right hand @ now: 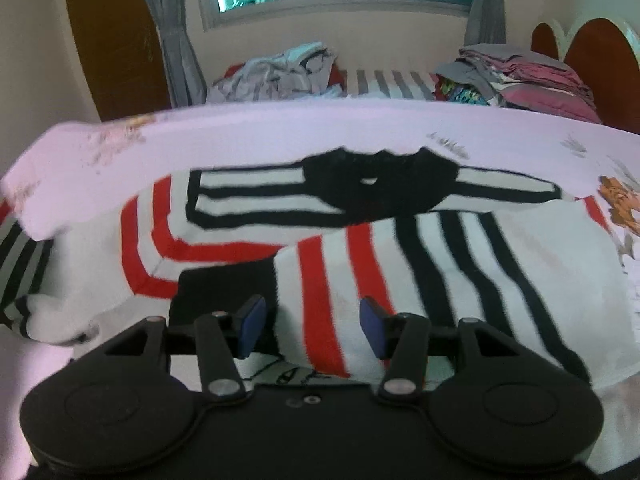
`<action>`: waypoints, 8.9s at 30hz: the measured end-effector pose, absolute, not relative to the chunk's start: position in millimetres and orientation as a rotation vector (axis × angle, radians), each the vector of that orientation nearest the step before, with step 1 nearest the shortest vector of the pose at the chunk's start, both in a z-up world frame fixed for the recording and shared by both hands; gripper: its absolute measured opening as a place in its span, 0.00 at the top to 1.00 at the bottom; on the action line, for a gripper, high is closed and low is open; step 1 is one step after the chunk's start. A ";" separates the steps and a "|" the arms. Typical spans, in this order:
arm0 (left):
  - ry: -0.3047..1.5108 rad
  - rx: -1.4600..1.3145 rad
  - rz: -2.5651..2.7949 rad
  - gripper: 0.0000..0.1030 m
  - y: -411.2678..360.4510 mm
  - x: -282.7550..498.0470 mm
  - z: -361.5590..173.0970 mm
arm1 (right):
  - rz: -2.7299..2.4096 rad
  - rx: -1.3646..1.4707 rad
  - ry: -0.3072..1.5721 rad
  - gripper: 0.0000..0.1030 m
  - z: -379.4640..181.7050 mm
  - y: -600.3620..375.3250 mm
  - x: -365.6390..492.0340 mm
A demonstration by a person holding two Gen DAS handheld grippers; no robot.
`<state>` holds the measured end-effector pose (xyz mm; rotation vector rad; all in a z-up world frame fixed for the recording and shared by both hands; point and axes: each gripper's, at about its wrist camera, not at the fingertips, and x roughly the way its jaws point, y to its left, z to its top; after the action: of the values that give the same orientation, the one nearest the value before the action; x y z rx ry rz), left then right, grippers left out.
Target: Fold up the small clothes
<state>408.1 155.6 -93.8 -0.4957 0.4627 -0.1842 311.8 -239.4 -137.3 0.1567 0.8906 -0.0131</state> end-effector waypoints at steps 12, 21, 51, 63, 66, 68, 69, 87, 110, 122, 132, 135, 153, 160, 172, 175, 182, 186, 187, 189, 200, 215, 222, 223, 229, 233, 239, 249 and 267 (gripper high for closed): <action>0.723 -0.162 -0.632 0.92 -87.3 430.2 -138.8 | -0.134 0.288 0.849 0.48 -114.6 -333.8 263.8; 0.695 -0.048 -0.565 0.36 -64.6 375.4 -126.6 | -0.083 0.400 0.875 0.43 -127.7 -349.8 267.3; 0.656 0.124 -0.136 0.37 29.8 396.8 -174.4 | -0.086 0.194 0.713 0.93 -89.1 -346.1 312.6; 0.716 -0.151 -0.131 0.55 61.4 396.5 -187.5 | -0.102 0.324 0.927 0.86 -154.6 -375.1 295.6; 0.756 -0.173 -0.168 0.55 68.2 394.4 -180.7 | -0.123 0.338 0.912 0.73 -144.5 -386.1 290.8; 0.763 -0.181 -0.189 0.55 73.8 386.7 -171.9 | -0.130 0.348 0.906 0.70 -140.2 -394.2 284.8; 0.764 -0.187 -0.197 0.53 77.5 382.3 -166.8 | -0.132 0.353 0.903 0.69 -140.2 -396.5 280.5; 0.788 -0.265 -0.173 0.40 44.2 503.4 -168.5 | -0.151 0.382 0.907 0.89 -152.9 -392.8 304.1; 0.674 -0.208 -0.160 0.49 34.0 477.5 -152.4 | -0.121 0.242 0.815 0.77 -126.7 -383.0 304.6; 0.732 -0.088 -0.273 0.49 -1.6 414.1 -184.6 | -0.053 0.088 0.929 0.78 -154.8 -338.3 302.0; 0.777 -0.096 -0.237 0.49 -7.3 419.0 -177.2 | -0.065 0.081 0.933 0.76 -150.7 -345.9 295.5; 0.794 -0.092 -0.222 0.49 -11.7 420.6 -173.3 | -0.054 0.084 0.933 0.72 -145.8 -345.1 293.3; 0.794 -0.014 -0.263 0.48 -67.9 416.1 -165.0 | 0.010 0.027 0.937 0.64 -146.2 -324.7 318.8; 0.803 0.013 -0.248 0.47 -70.8 413.3 -163.3 | -0.017 0.001 0.949 0.62 -151.4 -350.1 305.9; 0.791 -0.010 -0.318 0.46 -80.6 350.3 -138.1 | 0.127 0.081 0.911 0.74 -120.1 -341.6 250.1; 0.806 -0.008 -0.323 0.46 -81.1 335.1 -140.2 | 0.176 0.084 0.927 0.81 -121.7 -331.4 239.6; 0.867 0.056 -0.290 0.46 -72.0 314.3 -162.8 | 0.255 0.059 0.985 0.80 -135.6 -300.6 216.2; 0.861 0.091 -0.294 0.46 -56.4 303.5 -167.7 | 0.229 -0.012 0.992 0.79 -138.5 -295.1 197.9; 0.864 0.094 -0.294 0.46 -51.2 301.1 -167.6 | 0.208 -0.048 0.988 0.79 -138.8 -296.8 192.2; 0.867 0.092 -0.293 0.46 -40.5 296.4 -166.9 | 0.160 -0.081 0.980 0.79 -139.0 -304.3 182.8; 0.854 0.082 -0.329 0.46 -5.9 255.5 -155.0 | 0.015 0.034 0.973 0.76 -117.5 -302.9 131.1; 0.875 0.113 -0.410 0.44 3.1 196.4 -160.8 | 0.013 0.026 1.005 0.76 -113.8 -254.1 81.9; 0.872 0.121 -0.404 0.44 34.8 174.6 -161.3 | -0.062 0.007 1.021 0.75 -117.5 -273.6 47.7; 0.873 0.120 -0.401 0.44 39.2 172.1 -161.0 | -0.074 0.010 1.021 0.75 -116.5 -277.4 41.9; 0.876 0.098 -0.384 0.43 62.2 154.7 -156.0 | -0.134 0.027 1.019 0.72 -109.3 -292.0 16.3; 0.849 0.072 -0.358 0.43 80.1 139.0 -148.7 | -0.184 0.038 1.001 0.63 -102.3 -300.5 0.0; 0.906 -0.007 -0.328 0.42 109.1 128.9 -158.4 | -0.246 0.070 1.006 0.59 -101.8 -315.5 -19.0; 0.950 -0.112 -0.419 0.42 104.1 135.4 -168.0 | -0.283 0.179 1.027 0.57 -108.2 -326.3 -29.4; 1.059 -0.285 -0.473 0.84 118.4 158.0 -176.5 | -0.215 0.269 1.082 0.88 -109.2 -323.7 -17.7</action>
<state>158.0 118.4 -176.5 -0.2849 1.0591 -0.4730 -17.7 -323.7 -109.2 0.2686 1.0819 -0.2147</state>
